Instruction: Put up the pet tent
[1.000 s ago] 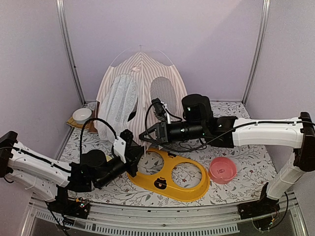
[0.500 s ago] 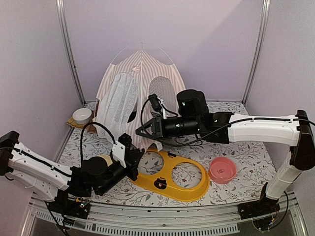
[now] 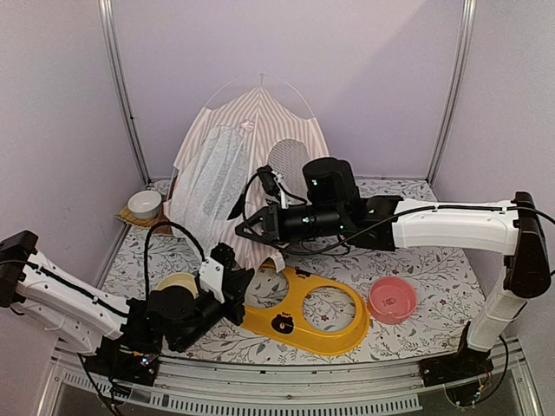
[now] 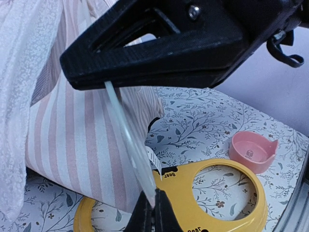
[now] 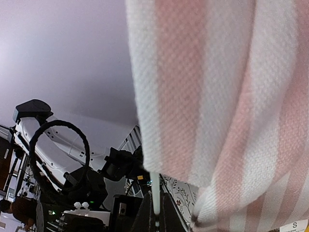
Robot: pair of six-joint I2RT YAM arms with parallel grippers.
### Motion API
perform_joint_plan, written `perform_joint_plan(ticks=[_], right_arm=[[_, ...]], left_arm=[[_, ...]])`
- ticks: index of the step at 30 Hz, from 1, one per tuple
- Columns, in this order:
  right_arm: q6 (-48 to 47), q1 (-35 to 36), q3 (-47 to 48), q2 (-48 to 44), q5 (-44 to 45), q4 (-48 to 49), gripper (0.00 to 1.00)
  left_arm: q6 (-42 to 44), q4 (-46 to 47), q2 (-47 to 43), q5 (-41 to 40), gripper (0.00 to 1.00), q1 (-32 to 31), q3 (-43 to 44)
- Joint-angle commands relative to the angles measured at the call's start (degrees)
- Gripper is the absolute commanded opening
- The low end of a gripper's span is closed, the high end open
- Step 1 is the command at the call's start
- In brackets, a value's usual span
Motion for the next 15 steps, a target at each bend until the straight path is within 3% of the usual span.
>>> perform_joint_plan(ticks=[1, 15], right_arm=[[0.6, -6.1, 6.2, -1.5, 13.6, 13.2, 0.0], [1.0, -7.5, 5.9, -1.8, 13.0, 13.3, 0.0]], left_arm=[[-1.2, -12.3, 2.5, 6.8, 0.0, -6.0, -1.9], [-3.7, -14.4, 2.4, 5.2, 0.0, -6.8, -3.1]])
